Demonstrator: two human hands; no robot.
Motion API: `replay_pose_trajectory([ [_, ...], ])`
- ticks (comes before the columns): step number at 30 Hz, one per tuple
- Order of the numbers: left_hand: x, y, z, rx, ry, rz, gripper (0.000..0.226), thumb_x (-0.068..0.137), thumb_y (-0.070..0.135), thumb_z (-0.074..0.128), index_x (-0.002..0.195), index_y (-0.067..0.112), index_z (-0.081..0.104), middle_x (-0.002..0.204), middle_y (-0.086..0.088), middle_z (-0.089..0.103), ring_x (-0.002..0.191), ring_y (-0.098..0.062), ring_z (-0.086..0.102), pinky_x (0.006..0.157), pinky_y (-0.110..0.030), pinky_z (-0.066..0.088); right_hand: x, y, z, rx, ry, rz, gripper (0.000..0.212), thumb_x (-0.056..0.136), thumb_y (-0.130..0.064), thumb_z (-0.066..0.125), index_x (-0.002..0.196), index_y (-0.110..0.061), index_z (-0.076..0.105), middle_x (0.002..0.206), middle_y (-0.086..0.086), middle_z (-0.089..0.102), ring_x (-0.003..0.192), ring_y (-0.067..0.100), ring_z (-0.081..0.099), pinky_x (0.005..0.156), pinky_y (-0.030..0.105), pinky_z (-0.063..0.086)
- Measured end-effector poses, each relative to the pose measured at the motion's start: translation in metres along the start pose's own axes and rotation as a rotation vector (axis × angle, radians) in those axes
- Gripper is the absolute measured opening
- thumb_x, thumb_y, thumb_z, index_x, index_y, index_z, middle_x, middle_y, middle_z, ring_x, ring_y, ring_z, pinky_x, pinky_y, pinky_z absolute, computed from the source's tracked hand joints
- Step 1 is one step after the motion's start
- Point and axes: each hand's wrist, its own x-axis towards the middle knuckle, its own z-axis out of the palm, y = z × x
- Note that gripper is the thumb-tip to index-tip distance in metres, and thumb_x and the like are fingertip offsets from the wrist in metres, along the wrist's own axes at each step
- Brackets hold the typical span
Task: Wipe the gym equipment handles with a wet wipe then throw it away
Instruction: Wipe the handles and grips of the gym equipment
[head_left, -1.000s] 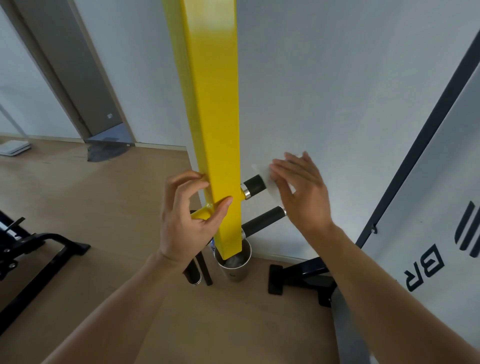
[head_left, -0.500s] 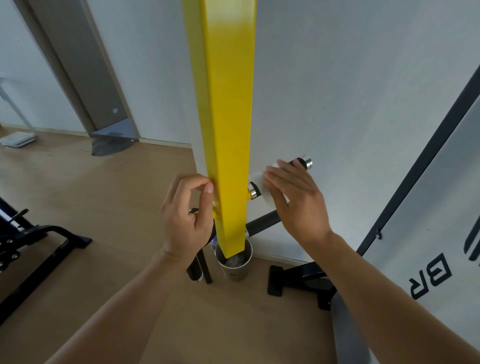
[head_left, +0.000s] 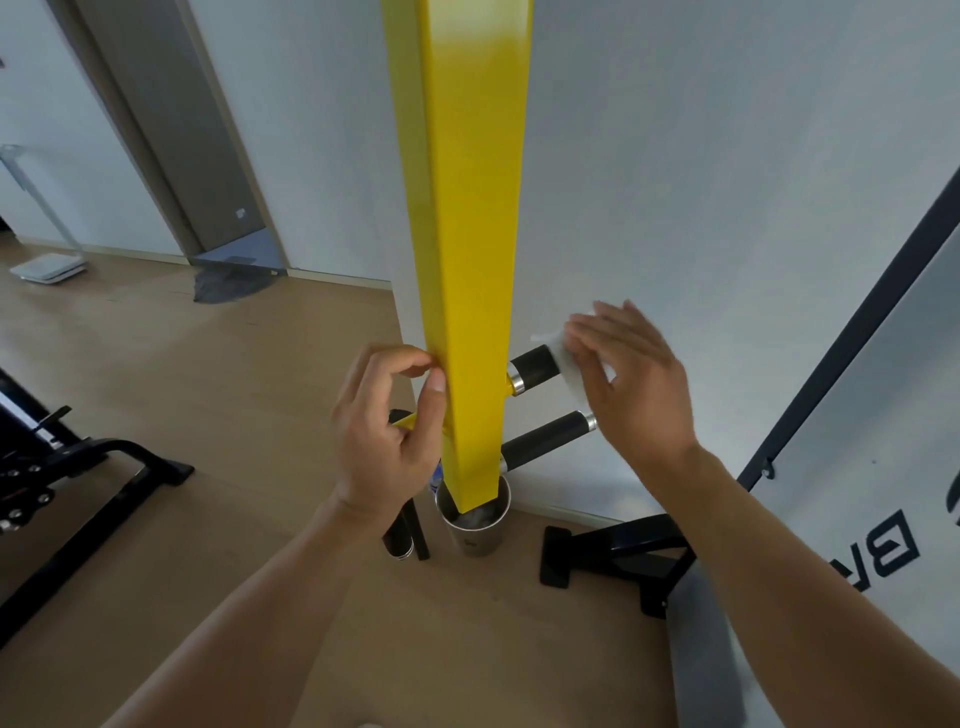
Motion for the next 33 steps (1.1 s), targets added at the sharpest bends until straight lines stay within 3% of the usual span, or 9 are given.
replay_pose_trajectory([
  [4, -0.001, 0.0, -0.001, 0.007, -0.012, -0.007, 0.036, 0.094, 0.027, 0.062, 0.09, -0.009, 0.064, 0.086, -0.016, 0.066, 0.08, -0.024, 0.062, 0.076, -0.025, 0.049, -0.015, -0.016, 0.01, 0.086, -0.067, -0.213, 0.022, 0.099, -0.018, 0.064, 0.114, -0.008, 0.076, 0.12, 0.005, 0.073, 0.119, 0.022, 0.066, 0.112, 0.044, 0.043],
  [9, 0.001, -0.002, 0.001, 0.028, -0.036, -0.018, 0.04, 0.089, 0.031, 0.071, 0.091, -0.008, 0.063, 0.087, -0.014, 0.065, 0.08, -0.023, 0.061, 0.076, -0.023, 0.049, -0.001, 0.018, 0.004, -0.006, 0.055, -0.037, 0.023, 0.099, -0.018, 0.062, 0.113, -0.006, 0.076, 0.117, 0.007, 0.074, 0.115, 0.027, 0.068, 0.114, 0.046, 0.04],
  [13, 0.003, -0.003, 0.001, 0.038, -0.037, -0.048, 0.039, 0.086, 0.031, 0.073, 0.089, -0.006, 0.063, 0.085, -0.011, 0.064, 0.077, -0.022, 0.06, 0.074, -0.022, 0.048, 0.003, 0.008, 0.003, 0.08, -0.191, -0.3, 0.028, 0.098, -0.021, 0.064, 0.12, -0.006, 0.073, 0.118, 0.01, 0.072, 0.113, 0.027, 0.066, 0.113, 0.047, 0.041],
  [16, 0.003, -0.002, 0.002, 0.03, -0.04, -0.057, 0.038, 0.085, 0.031, 0.074, 0.089, -0.005, 0.062, 0.087, -0.004, 0.061, 0.078, -0.018, 0.058, 0.075, -0.018, 0.046, 0.024, 0.017, -0.01, 0.041, -0.33, -0.402, 0.037, 0.088, -0.02, 0.077, 0.123, -0.011, 0.072, 0.116, 0.007, 0.071, 0.108, 0.027, 0.065, 0.1, 0.046, 0.051],
  [19, 0.003, -0.001, 0.005, 0.038, -0.042, -0.066, 0.039, 0.084, 0.031, 0.075, 0.087, -0.006, 0.061, 0.086, -0.004, 0.061, 0.078, -0.017, 0.057, 0.075, -0.016, 0.045, 0.036, 0.02, -0.007, -0.061, -0.34, -0.463, 0.042, 0.079, -0.019, 0.085, 0.119, -0.011, 0.074, 0.112, 0.007, 0.074, 0.102, 0.03, 0.069, 0.092, 0.046, 0.056],
  [23, 0.005, -0.005, 0.005, 0.065, -0.041, -0.066, 0.042, 0.082, 0.032, 0.078, 0.087, -0.006, 0.061, 0.084, -0.012, 0.064, 0.077, -0.02, 0.059, 0.075, -0.016, 0.045, 0.032, 0.012, 0.009, 0.031, -0.335, -0.571, 0.035, 0.086, -0.022, 0.081, 0.118, -0.008, 0.074, 0.114, 0.008, 0.074, 0.101, 0.03, 0.071, 0.093, 0.049, 0.055],
  [30, 0.005, -0.007, 0.005, 0.074, -0.055, -0.089, 0.043, 0.081, 0.035, 0.079, 0.086, -0.004, 0.061, 0.083, -0.011, 0.065, 0.077, -0.017, 0.058, 0.076, -0.01, 0.042, 0.045, 0.07, -0.031, -0.089, -0.221, -0.407, 0.031, 0.09, -0.032, 0.074, 0.113, -0.011, 0.077, 0.114, 0.005, 0.076, 0.099, 0.026, 0.073, 0.098, 0.045, 0.053],
  [32, 0.006, -0.008, 0.005, 0.063, -0.054, -0.081, 0.044, 0.082, 0.035, 0.078, 0.085, -0.005, 0.061, 0.082, -0.011, 0.064, 0.076, -0.018, 0.058, 0.076, -0.012, 0.043, 0.04, 0.066, -0.042, 0.013, -0.179, -0.149, 0.025, 0.092, -0.033, 0.069, 0.106, -0.014, 0.079, 0.106, 0.0, 0.078, 0.098, 0.023, 0.072, 0.094, 0.035, 0.053],
  [33, 0.006, -0.008, 0.004, 0.059, -0.053, -0.08, 0.043, 0.082, 0.035, 0.079, 0.085, -0.004, 0.061, 0.082, -0.011, 0.064, 0.076, -0.018, 0.058, 0.076, -0.013, 0.043, 0.034, 0.06, -0.044, 0.11, -0.127, 0.099, 0.018, 0.092, -0.03, 0.07, 0.099, -0.017, 0.08, 0.097, -0.009, 0.078, 0.093, 0.016, 0.07, 0.086, 0.027, 0.052],
])
